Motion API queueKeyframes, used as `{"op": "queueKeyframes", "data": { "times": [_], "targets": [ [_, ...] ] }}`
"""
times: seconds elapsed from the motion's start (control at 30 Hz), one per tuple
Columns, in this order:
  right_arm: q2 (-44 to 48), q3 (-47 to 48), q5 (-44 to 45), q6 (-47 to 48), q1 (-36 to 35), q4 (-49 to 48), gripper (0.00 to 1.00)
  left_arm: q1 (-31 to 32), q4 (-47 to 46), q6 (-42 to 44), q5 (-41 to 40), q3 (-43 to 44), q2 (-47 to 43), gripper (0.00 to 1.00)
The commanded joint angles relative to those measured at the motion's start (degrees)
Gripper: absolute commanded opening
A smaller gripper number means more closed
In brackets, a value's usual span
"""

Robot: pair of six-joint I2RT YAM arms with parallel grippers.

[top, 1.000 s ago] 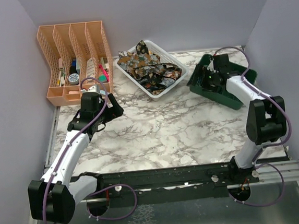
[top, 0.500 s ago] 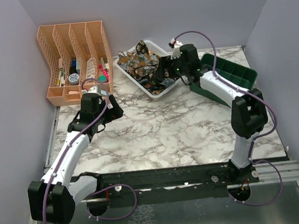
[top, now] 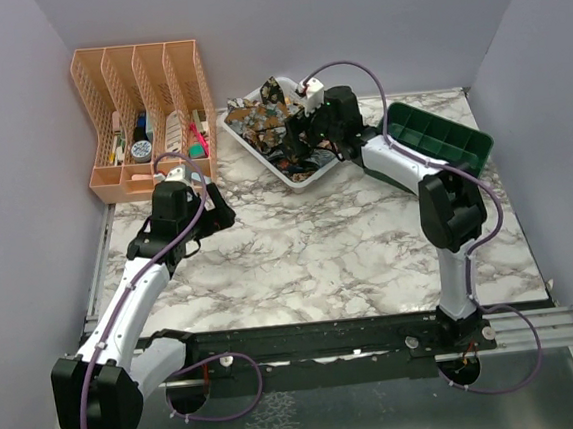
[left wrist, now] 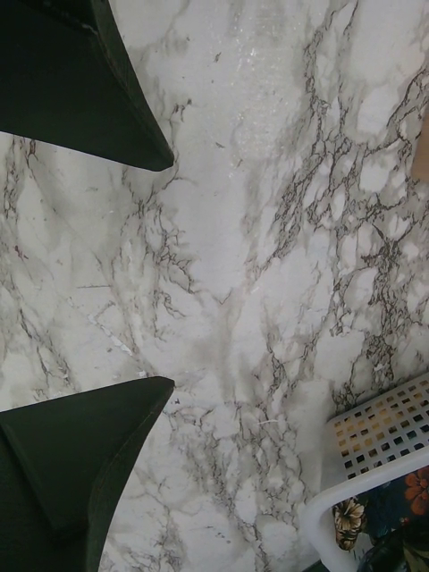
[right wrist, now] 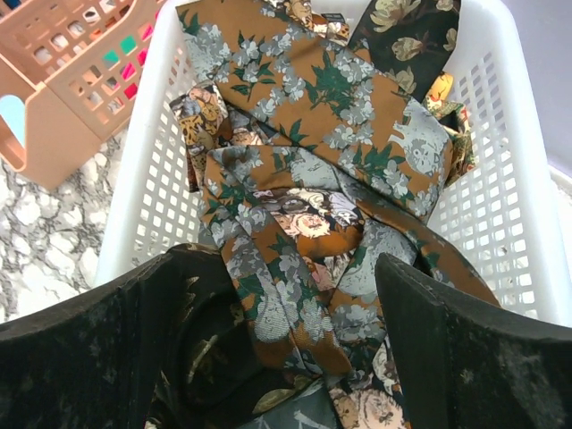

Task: Roll the ties
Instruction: Pick up the tie from the bin.

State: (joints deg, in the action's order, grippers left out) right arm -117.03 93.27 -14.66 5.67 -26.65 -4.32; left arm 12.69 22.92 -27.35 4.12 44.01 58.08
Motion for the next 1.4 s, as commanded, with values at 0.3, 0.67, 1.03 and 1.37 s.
{"op": "queueKeyframes", "data": {
  "times": [0.3, 0.67, 1.03, 1.37],
  "targets": [
    [-2.44, 4.77, 0.68, 5.05, -2.33, 10.00, 0.93, -0.34, 1.78, 1.23, -1.14, -0.31, -0.74, 0.99],
    [-3.27, 7.65, 3.43, 4.98, -2.53, 13.07, 0.65, -0.37, 1.95, 0.47, -0.37, -0.19, -0.61, 0.99],
    [-3.35, 13.29, 9.93, 2.89, -2.53, 15.58, 0.73, -0.41, 2.70, 0.28, 0.05, -0.17, -1.27, 0.99],
    [-6.52, 20.37, 10.76, 1.98, -0.57, 25.83, 0.93, -0.41, 3.18, 0.53, -0.05, 0.03, -1.47, 0.99]
  ]
}}
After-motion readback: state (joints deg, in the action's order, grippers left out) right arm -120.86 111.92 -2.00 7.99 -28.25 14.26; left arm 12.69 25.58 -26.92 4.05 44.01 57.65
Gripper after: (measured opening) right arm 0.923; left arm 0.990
